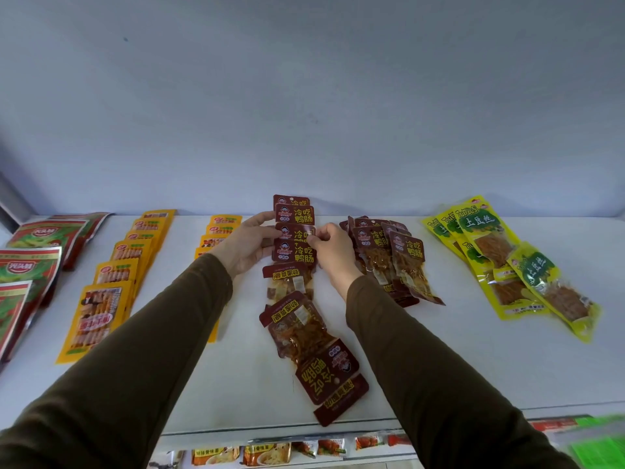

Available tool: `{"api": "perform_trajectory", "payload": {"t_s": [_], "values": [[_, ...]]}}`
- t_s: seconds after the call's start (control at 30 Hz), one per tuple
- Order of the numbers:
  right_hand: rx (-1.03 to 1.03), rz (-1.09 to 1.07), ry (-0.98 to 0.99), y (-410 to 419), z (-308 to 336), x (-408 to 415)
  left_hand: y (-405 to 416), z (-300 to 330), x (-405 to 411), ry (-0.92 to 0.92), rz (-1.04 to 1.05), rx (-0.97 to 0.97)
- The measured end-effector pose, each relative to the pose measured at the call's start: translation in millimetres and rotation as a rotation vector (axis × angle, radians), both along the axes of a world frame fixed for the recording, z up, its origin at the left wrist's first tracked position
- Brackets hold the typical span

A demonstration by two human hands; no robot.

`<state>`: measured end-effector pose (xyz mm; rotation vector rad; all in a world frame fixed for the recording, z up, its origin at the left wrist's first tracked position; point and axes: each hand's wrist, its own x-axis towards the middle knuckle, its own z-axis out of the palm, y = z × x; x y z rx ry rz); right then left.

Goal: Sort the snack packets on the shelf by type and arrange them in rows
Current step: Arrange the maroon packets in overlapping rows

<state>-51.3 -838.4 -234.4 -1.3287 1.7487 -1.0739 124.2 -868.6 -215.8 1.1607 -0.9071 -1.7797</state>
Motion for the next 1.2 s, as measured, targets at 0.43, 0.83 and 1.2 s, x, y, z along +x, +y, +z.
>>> {"api": "perform_trajectory", "payload": {"t_s": [0.43,0.83,1.2], "values": [[-0.008,-0.074,-0.022,-5.2,0.3,6.7,-5.4,-2.4,-15.3,-0.562,0.008,-0.226],[0.01,-0.017,0.142,7.0,6.8,4.2,-2.3,-8.8,-3.0,-0.874,-0.052,-0.271],[0.029,0.141,0.313,30.1,12.3,3.9,13.2,-8.7,-3.6,-0.916,-0.118,-0.273]]}}
